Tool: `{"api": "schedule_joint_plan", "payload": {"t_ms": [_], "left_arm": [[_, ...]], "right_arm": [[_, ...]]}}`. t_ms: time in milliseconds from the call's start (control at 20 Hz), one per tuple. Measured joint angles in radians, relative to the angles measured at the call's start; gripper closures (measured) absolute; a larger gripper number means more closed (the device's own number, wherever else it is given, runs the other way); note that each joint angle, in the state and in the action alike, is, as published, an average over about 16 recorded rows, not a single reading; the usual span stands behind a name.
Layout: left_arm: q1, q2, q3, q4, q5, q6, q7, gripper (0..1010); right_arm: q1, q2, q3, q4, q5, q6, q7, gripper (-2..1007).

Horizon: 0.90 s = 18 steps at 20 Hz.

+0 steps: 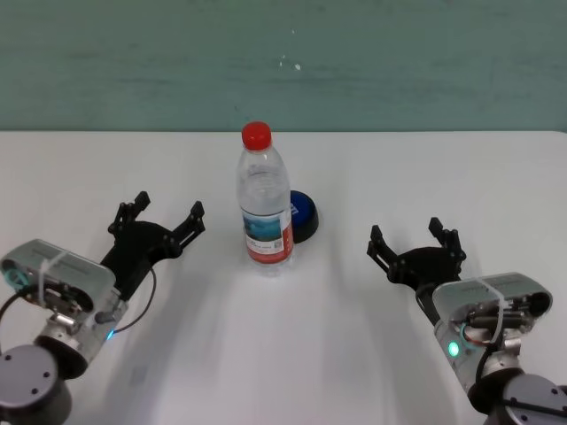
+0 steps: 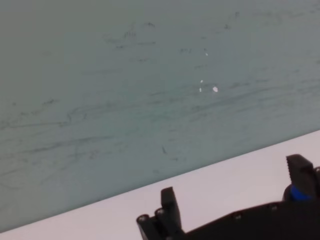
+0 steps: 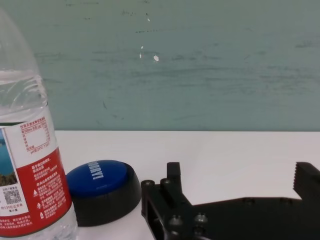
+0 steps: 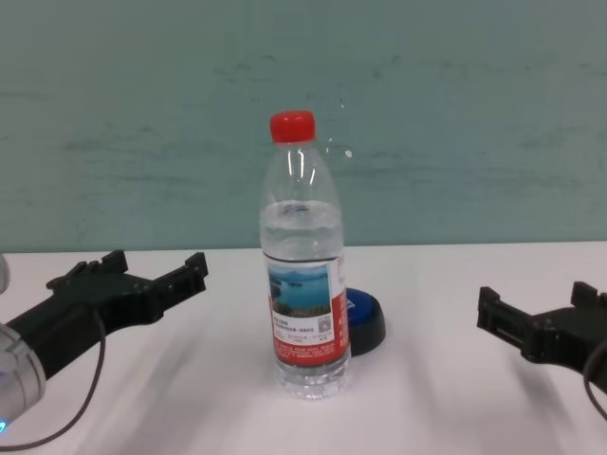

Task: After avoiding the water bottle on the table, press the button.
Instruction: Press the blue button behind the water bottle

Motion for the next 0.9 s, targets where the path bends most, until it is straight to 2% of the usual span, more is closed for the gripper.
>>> {"api": "schedule_joint_plan", "payload": {"t_ms": [900], "left_arm": [[-0.094,-0.032,0.016,0.106,0.015,-0.014,0.016,0]], "right_arm": [[0.0,0.0,0.0,0.0,0.0,0.0,0.0,1]]}}
